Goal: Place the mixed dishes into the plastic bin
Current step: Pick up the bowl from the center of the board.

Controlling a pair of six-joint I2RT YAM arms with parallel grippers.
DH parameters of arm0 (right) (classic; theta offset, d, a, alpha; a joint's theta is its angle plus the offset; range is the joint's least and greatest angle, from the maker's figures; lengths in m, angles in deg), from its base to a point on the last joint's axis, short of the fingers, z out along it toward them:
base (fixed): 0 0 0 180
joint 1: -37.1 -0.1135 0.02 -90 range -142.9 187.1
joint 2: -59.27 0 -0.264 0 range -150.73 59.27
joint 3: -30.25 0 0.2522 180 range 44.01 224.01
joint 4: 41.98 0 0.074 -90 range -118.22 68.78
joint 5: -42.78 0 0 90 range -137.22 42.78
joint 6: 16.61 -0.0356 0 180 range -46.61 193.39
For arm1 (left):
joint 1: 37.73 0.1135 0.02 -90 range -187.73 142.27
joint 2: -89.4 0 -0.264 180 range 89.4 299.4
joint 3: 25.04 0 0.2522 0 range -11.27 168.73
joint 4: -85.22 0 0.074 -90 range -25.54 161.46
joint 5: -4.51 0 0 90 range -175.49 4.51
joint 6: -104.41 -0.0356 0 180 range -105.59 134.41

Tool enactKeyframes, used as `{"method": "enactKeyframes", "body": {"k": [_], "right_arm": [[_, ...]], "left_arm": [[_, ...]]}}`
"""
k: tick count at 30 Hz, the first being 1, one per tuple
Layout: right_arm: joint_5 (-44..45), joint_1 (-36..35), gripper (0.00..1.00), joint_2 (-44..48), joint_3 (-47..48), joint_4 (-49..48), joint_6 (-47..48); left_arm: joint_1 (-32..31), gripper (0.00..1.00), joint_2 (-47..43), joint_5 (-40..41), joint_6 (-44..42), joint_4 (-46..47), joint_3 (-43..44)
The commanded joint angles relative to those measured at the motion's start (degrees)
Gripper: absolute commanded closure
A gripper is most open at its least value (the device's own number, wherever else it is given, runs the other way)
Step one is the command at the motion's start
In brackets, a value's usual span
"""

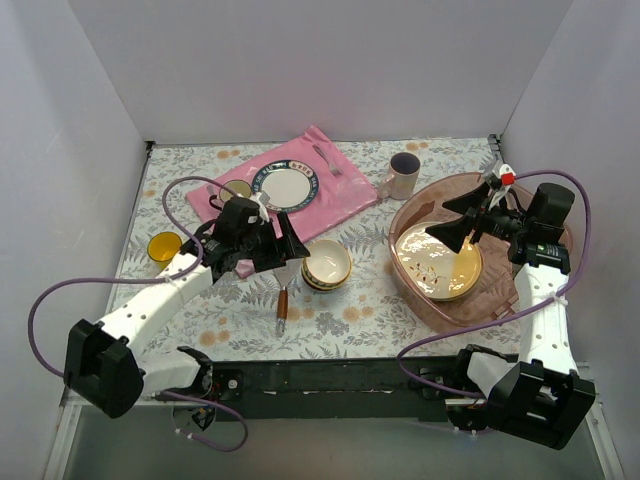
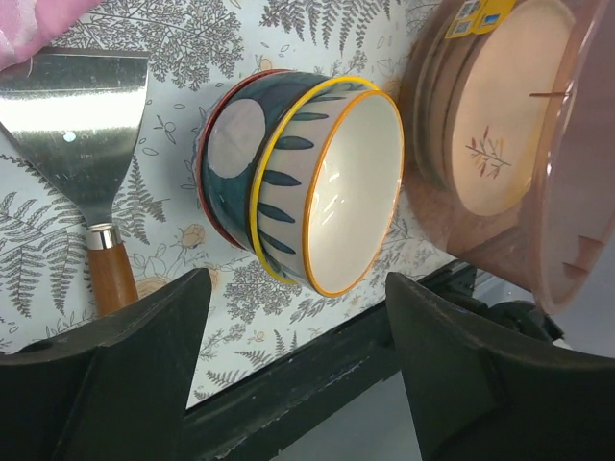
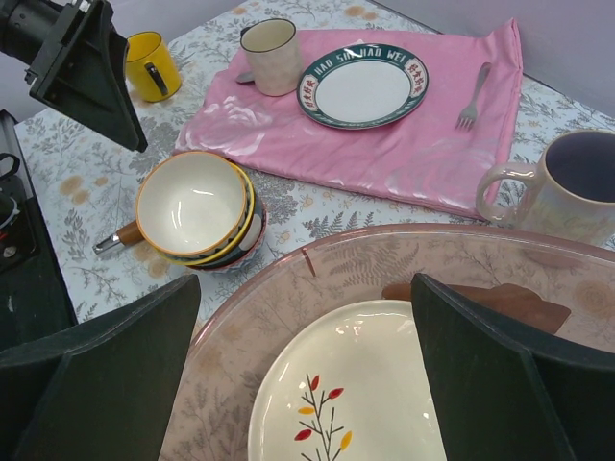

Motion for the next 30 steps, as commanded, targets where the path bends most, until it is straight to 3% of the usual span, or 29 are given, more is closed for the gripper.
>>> {"method": "enactKeyframes", "body": {"k": [1, 9, 21, 30], "right_arm": [[-1.28, -0.22, 0.02, 0.82, -0.2, -1.21, 0.91], [-1.1, -0.3, 0.02, 0.73, -0.29, -1.03, 0.82], [-0.75, -0.22, 0.02, 1.17, -0.38, -0.42, 0.99], [-0.66, -0.3, 0.02, 1.52, -0.2, 0.11, 1.17]], "left_arm": [[-3.97, 0.28, 1.88, 9.77, -1.51, -6.11, 4.59], [-11.27, 0.35, 9.08, 21.12, -2.21, -12.97, 12.23], [-19.01, 0.59, 17.44, 31.93, -2.74, -21.14, 21.2], [-21.38, 0.77, 20.52, 35.02, -2.74, -23.78, 24.81]]}}
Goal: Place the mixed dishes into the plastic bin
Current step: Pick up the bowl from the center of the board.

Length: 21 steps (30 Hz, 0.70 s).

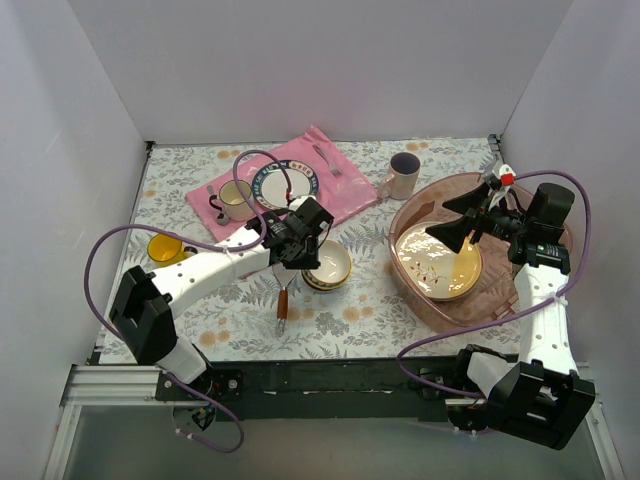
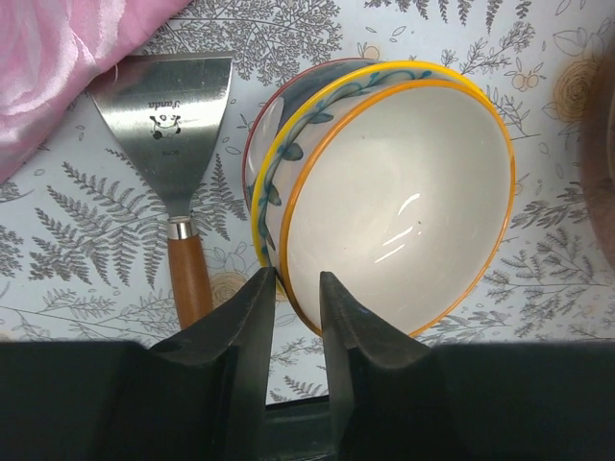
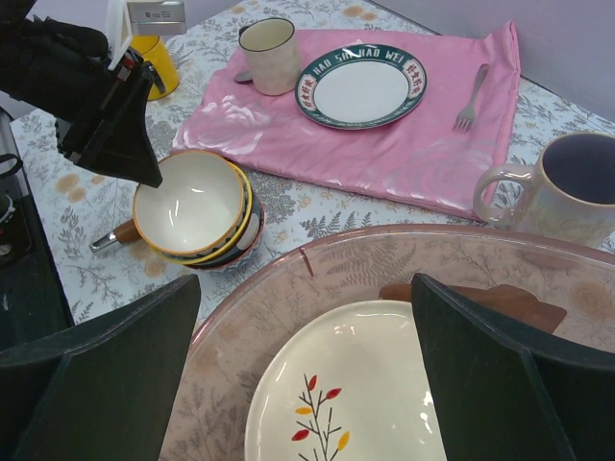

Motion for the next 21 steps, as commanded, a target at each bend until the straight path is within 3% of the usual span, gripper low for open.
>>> {"method": "enactKeyframes", "body": {"k": [1, 11, 21], "right_arm": [[-0.64, -0.22, 0.02, 1.46, 0.06, 0.24, 0.62], [-0.47, -0.22, 0.02, 1.37, 1.11, 2.0, 2.11], [-0.47, -0.39, 0.02, 0.23, 4.89, 10.16, 8.69]], "left_arm": [[-0.91, 0.78, 0.37, 3.43, -0.51, -1.93, 2.8], [-1.08, 0.99, -2.7, 3.26, -0.51, 0.62, 2.1], [-1.08, 1.0, -11.49, 3.08, 0.98, 8.35, -1.94]]}}
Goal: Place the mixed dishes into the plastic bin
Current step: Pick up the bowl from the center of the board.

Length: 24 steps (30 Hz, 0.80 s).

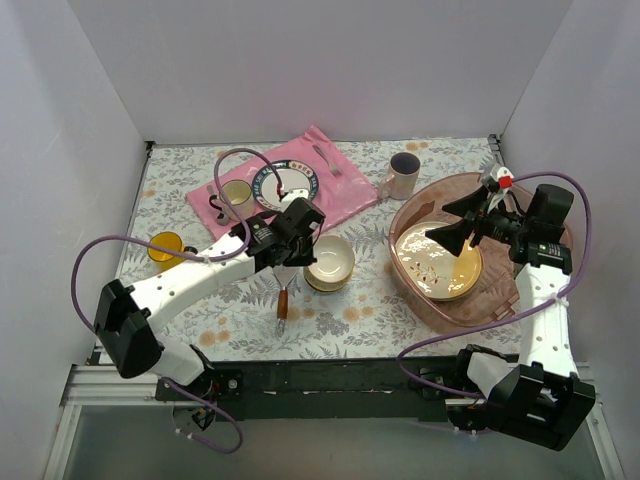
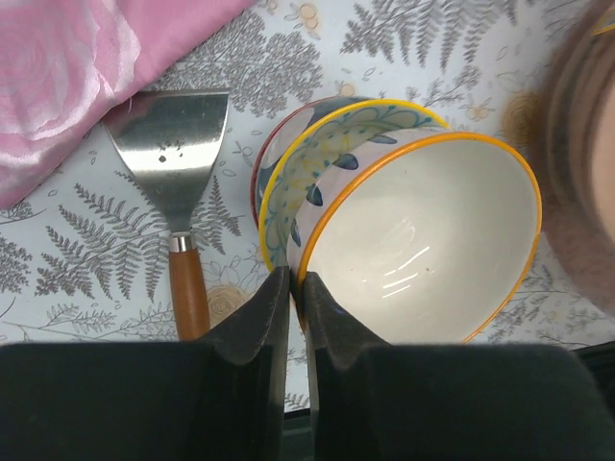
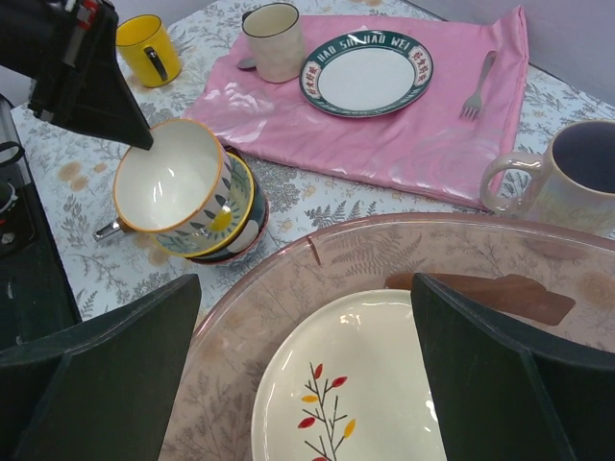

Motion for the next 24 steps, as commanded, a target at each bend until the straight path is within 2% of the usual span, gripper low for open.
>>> {"method": "enactKeyframes", "body": {"k": [1, 5, 11, 16, 19, 21, 24], "right_arm": [[-0.6, -0.39, 0.02, -0.43, 4.82, 6.23, 5.86], [-0.16, -1.27, 0.02, -1.92, 7.64, 12.47, 10.52], [4.58, -6.71, 0.03, -4.82, 13.69, 22.85, 17.55], [14.06, -17.24, 0.04, -7.46, 18.27, 26.2, 16.6], [24.41, -25.07, 0.06, -9.65, 21.17, 26.46, 13.62], [27.78, -30.59, 0.09, -11.66, 23.45, 26.9, 11.51], [32.35, -35.18, 0.13, -13.86, 25.39, 26.11, 8.78]], "left_arm": [[-0.25, 1.0, -8.06, 0.24, 1.33, 6.98, -1.42], [-0.34, 1.0, -11.14, -0.11, 1.95, 10.92, -3.35], [-0.34, 1.0, -14.48, -0.9, 4.05, 15.93, -6.69], [-0.43, 1.0, -16.33, -1.96, 6.07, 20.6, -9.24], [-0.52, 1.0, -16.24, -2.04, 7.48, 22.8, -9.95], [-0.78, 1.0, -15.98, -1.61, 8.44, 24.29, -10.21], [-1.22, 1.0, -15.45, -0.38, 9.41, 25.52, -10.13]]}}
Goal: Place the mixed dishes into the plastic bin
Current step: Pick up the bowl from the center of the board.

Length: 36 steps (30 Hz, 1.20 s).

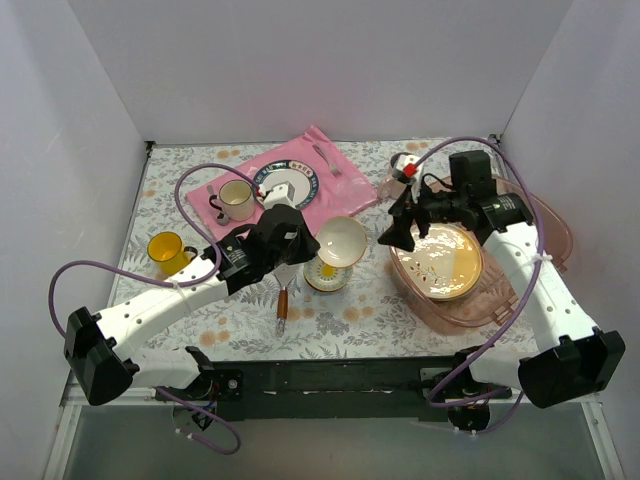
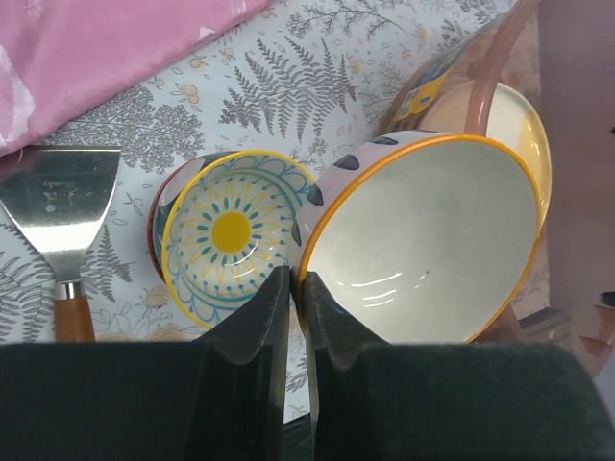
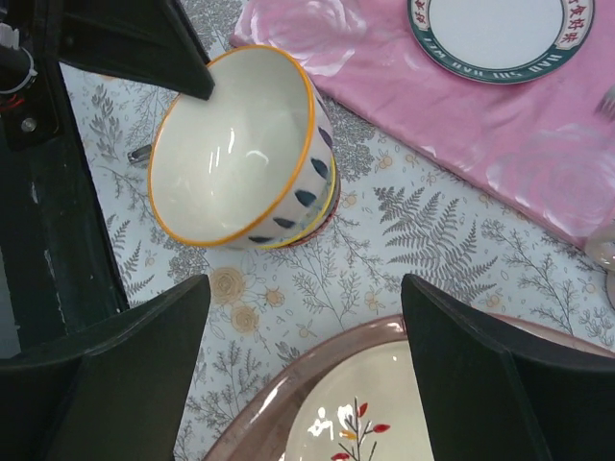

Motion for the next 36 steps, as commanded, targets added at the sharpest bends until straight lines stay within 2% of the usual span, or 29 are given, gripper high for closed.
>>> {"method": "enactKeyframes", "body": {"k": [1, 8, 12, 16, 19, 25, 28, 31, 32, 33, 35, 36], "right_arm": [[11.59, -6.17, 0.14, -2.7, 5.33, 0.67, -6.06], [22.41, -11.27, 0.14, -4.64, 6.66, -4.16, -14.77], [25.05, -12.85, 0.16, -5.34, 6.13, -6.01, -17.49], [27.24, -13.99, 0.2, -6.14, 6.13, -6.45, -18.12], [30.22, -14.96, 0.27, -6.75, 6.65, -6.8, -18.38], [33.66, -16.37, 0.48, -7.89, 7.27, -7.24, -18.47], [33.93, -16.81, 0.61, -8.42, 7.71, -7.07, -18.47], [33.32, -16.9, 0.81, -8.68, 7.89, -6.98, -18.29], [33.23, -16.9, 0.93, -8.69, 7.89, -7.07, -18.12], [33.32, -16.9, 0.98, -8.51, 7.89, -7.07, -18.03], [33.58, -16.9, 0.99, -8.07, 7.97, -7.07, -17.6], [33.23, -16.9, 0.99, -7.81, 8.06, -7.15, -17.24]], "left_arm": [[-0.89, 1.0, -1.77, 1.92, 3.12, 7.3, 0.52], [-1.68, 1.0, -0.28, 3.94, 4.09, 9.06, 1.05], [-2.03, 1.0, 0.51, 5.0, 4.44, 9.67, 1.31], [-2.56, 1.0, 1.04, 6.23, 5.06, 10.2, 1.66], [-2.91, 1.0, 1.31, 7.37, 5.41, 10.55, 1.92], [-3.53, 1.0, 1.83, 8.69, 6.02, 11.6, 1.93], [-3.7, 1.0, 1.92, 8.6, 6.11, 12.66, 1.4], [-3.79, 1.0, 1.66, 7.99, 6.11, 13.8, 0.7], [-3.79, 1.0, 1.4, 7.81, 6.11, 14.06, 0.43], [-3.71, 1.0, 1.05, 7.38, 6.03, 14.68, 0.0], [-3.79, 0.99, -0.36, 6.06, 5.06, 17.05, -1.85], [-3.71, 0.91, -0.8, 5.79, 4.8, 17.66, -2.46]]}}
